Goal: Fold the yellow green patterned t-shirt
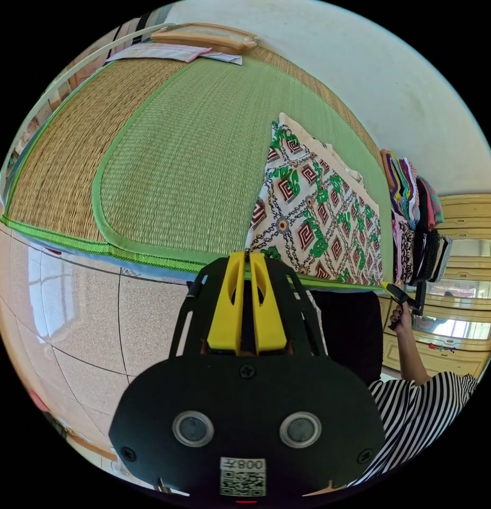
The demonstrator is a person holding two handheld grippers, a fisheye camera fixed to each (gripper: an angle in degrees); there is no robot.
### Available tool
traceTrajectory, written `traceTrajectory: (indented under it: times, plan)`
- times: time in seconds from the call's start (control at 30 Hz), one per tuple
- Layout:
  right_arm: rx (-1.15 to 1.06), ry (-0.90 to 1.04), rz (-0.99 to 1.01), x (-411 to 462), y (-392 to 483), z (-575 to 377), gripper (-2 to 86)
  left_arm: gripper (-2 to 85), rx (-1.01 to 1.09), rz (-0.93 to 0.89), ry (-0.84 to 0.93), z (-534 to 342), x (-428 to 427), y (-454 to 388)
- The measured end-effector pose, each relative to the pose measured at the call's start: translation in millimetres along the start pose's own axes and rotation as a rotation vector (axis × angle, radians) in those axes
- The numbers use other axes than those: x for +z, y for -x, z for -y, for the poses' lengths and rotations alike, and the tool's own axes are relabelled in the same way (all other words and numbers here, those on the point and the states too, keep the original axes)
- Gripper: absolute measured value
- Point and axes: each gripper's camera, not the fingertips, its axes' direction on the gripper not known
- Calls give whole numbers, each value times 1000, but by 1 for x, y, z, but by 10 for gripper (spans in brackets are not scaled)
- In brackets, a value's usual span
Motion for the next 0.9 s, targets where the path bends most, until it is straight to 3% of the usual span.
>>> traceTrajectory:
  times: [0.4,0.6,0.77,0.9]
  plan:
    - [9,3,32,-21,0,-7,7,-2,10,-29,-104,-31,95,18]
    - [-5,-22,72,-40,5,-8,8,13,289,-199,-78,-34,183,-66]
    - [-50,-59,121,-65,21,-6,7,40,688,-299,67,-43,303,-206]
    - [-72,-77,158,-82,28,-1,7,60,895,-270,115,-60,372,-277]
